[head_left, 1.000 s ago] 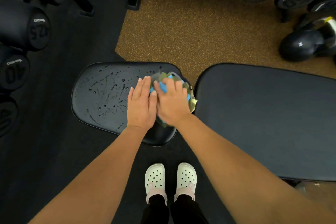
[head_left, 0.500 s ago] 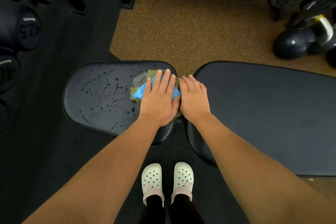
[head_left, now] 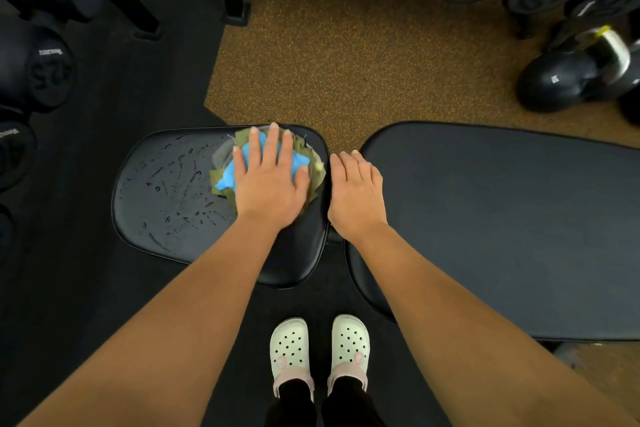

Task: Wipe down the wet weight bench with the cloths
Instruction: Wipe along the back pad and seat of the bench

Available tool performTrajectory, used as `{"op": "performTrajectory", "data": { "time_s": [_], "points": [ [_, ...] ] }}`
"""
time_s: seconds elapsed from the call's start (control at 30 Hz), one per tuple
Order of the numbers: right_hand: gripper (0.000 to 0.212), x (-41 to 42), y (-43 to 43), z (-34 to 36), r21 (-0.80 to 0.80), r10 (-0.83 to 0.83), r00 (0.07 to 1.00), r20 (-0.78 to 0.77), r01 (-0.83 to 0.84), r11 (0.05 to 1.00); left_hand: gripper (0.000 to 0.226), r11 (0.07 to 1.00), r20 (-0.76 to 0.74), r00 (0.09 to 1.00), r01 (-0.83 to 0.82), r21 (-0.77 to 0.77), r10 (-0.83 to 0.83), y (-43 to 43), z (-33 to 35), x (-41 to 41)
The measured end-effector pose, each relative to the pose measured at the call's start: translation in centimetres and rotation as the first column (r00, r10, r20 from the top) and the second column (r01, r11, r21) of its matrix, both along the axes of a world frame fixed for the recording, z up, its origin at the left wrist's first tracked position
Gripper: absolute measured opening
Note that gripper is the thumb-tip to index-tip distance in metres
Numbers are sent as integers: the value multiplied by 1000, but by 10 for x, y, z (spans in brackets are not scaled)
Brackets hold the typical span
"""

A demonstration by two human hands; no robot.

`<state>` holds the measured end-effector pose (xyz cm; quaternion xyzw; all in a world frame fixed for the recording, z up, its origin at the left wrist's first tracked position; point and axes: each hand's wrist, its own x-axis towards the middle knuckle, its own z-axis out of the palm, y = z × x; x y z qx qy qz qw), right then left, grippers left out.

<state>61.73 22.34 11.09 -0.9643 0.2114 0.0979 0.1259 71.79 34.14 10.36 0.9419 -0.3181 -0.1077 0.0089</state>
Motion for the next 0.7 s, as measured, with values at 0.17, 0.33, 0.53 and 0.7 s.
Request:
{"op": "performTrajectory", "data": {
  "time_s": [0.17, 0.33, 0.53, 0.7],
  "points": [
    [60, 1, 1, -4, 7, -20, 999, 44, 19, 1000, 67, 960, 17, 960, 281, 8, -281, 4, 4, -14],
    [59, 1, 1, -4, 2, -2, 1000, 18, 2, 1000, 66, 908, -20, 908, 418, 20, -418, 34, 2, -13],
    [59, -2, 1, -7, -6, 2, 999, 39, -2, 1000, 65, 998, -12, 998, 59, 21, -58, -14, 1, -1],
    [61, -3, 3, -7, -26, -16, 997, 72, 18, 1000, 63, 967, -13, 967, 255, -13, -256, 29, 2, -12]
  ]
}}
